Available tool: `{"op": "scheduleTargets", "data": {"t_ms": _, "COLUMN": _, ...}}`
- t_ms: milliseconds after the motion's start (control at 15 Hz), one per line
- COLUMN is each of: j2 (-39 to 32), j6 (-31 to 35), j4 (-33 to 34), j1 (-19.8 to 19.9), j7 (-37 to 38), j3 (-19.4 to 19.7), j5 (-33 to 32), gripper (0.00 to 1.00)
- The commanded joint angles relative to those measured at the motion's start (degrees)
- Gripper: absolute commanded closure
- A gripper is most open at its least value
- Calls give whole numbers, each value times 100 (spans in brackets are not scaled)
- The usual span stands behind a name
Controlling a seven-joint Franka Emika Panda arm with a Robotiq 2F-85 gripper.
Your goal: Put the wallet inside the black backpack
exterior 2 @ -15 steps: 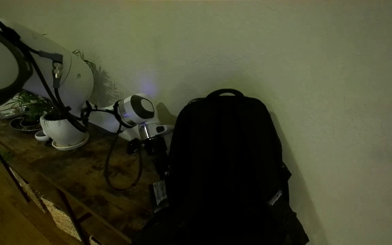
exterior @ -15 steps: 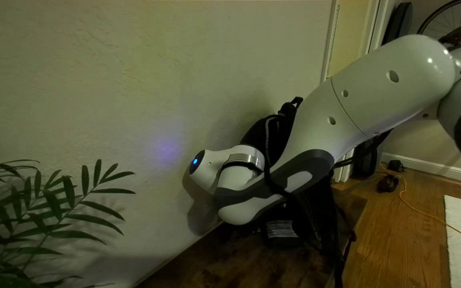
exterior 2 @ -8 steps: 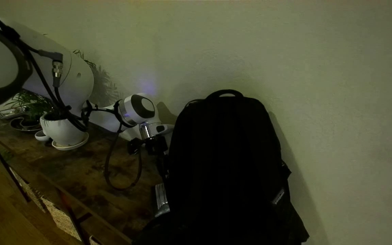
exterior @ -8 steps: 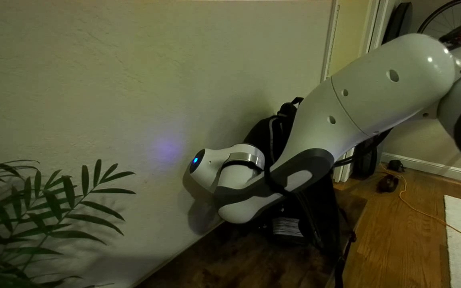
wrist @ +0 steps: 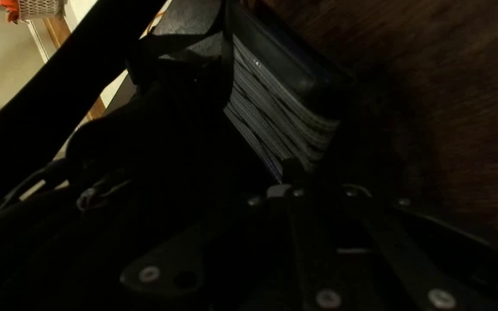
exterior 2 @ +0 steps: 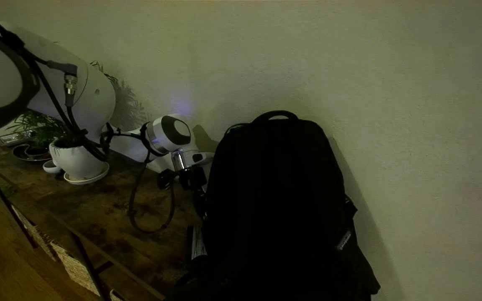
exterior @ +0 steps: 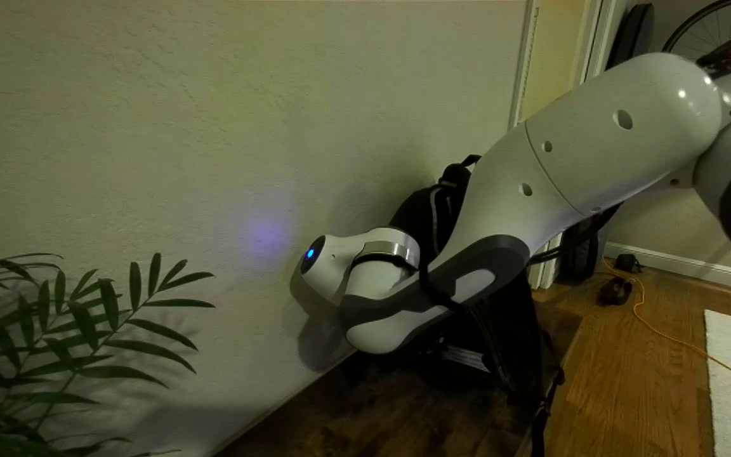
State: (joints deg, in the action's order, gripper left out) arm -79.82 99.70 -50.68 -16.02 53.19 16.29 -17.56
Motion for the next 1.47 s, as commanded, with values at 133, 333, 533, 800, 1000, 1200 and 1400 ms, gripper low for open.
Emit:
{"op": "scheduleTargets", "data": {"t_ms": 133, "j2": 248, "j6": -93, "j4": -276, "j1": -124, "j7": 163, "j3": 93, "j5": -55, "gripper": 100}}
{"op": "scheduleTargets", "data": {"t_ms": 333, "j2": 287, "j6": -63, "j4": -304, "j1": -160, "j7": 187, "j3": 109, "j5": -59, "gripper": 99}}
{"op": "scheduleTargets", "data": {"t_ms": 533, "j2": 390, "j6": 25, "j4": -365, "j1": -227, "j7": 248, "j3": 104, "j5": -41, "gripper": 99}}
{"op": "scheduleTargets", "data": {"t_ms": 800, "j2": 588, "j6": 177, "j4": -441, "j1": -325, "j7": 362, "j3": 69, "j5": -5, "gripper": 99}}
{"op": "scheduleTargets", "data": {"t_ms": 1000, "j2": 701, "j6": 262, "j4": -484, "j1": -353, "j7": 442, "j3": 44, "j5": 54, "gripper": 99}}
{"op": "scheduleTargets", "data": {"t_ms": 1200, "j2": 802, "j6": 415, "j4": -584, "j1": -345, "j7": 527, "j3": 12, "j5": 89, "gripper": 99}}
{"op": "scheduleTargets", "data": {"t_ms": 1400, "j2": 985, "j6": 740, "j4": -802, "j1": -330, "j7": 648, "j3": -4, "j5": 167, "gripper": 99}}
